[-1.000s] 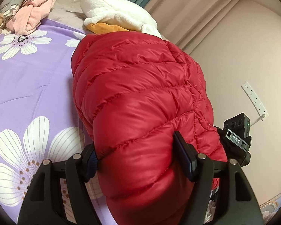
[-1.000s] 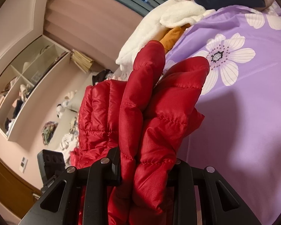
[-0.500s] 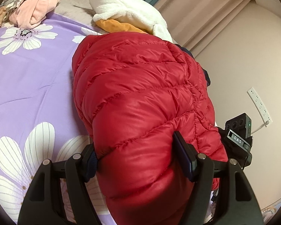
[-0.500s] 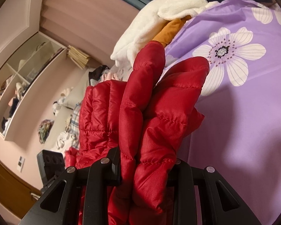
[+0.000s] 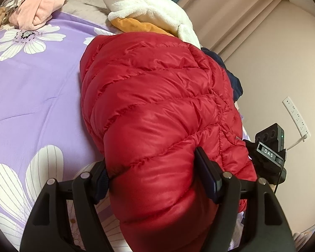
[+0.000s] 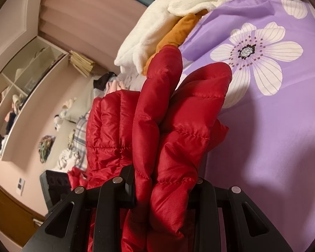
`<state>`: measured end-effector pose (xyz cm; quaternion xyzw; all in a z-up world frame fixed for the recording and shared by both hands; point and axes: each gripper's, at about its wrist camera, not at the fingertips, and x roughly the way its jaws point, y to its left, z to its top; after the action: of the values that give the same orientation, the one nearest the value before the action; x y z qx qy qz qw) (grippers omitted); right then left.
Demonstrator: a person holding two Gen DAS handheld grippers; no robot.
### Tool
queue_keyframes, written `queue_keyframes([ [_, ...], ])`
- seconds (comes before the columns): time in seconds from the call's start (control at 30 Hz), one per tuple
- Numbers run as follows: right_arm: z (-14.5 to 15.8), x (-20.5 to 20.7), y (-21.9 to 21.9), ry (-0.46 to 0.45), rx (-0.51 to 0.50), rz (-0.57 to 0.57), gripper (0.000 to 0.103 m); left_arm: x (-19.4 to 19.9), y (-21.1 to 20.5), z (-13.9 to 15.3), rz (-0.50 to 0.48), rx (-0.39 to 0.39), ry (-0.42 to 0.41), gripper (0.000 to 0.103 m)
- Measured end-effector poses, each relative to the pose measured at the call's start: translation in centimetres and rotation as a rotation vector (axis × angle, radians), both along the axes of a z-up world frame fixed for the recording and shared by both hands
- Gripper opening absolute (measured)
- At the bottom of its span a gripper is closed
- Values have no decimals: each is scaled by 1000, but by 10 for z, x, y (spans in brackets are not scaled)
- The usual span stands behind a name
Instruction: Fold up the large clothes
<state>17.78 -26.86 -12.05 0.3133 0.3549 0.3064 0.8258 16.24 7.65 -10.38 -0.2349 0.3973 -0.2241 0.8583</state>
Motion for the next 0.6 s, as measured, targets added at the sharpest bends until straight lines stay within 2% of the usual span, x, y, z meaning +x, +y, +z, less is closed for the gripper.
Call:
queue_keyframes([
  [0.53, -15, -4, 1, 54, -58, -45, 37, -1, -4, -8, 4, 65, 26, 79],
  [0.6, -14, -3, 3, 60, -89, -53, 38, -1, -5, -8, 8, 79, 31, 81],
])
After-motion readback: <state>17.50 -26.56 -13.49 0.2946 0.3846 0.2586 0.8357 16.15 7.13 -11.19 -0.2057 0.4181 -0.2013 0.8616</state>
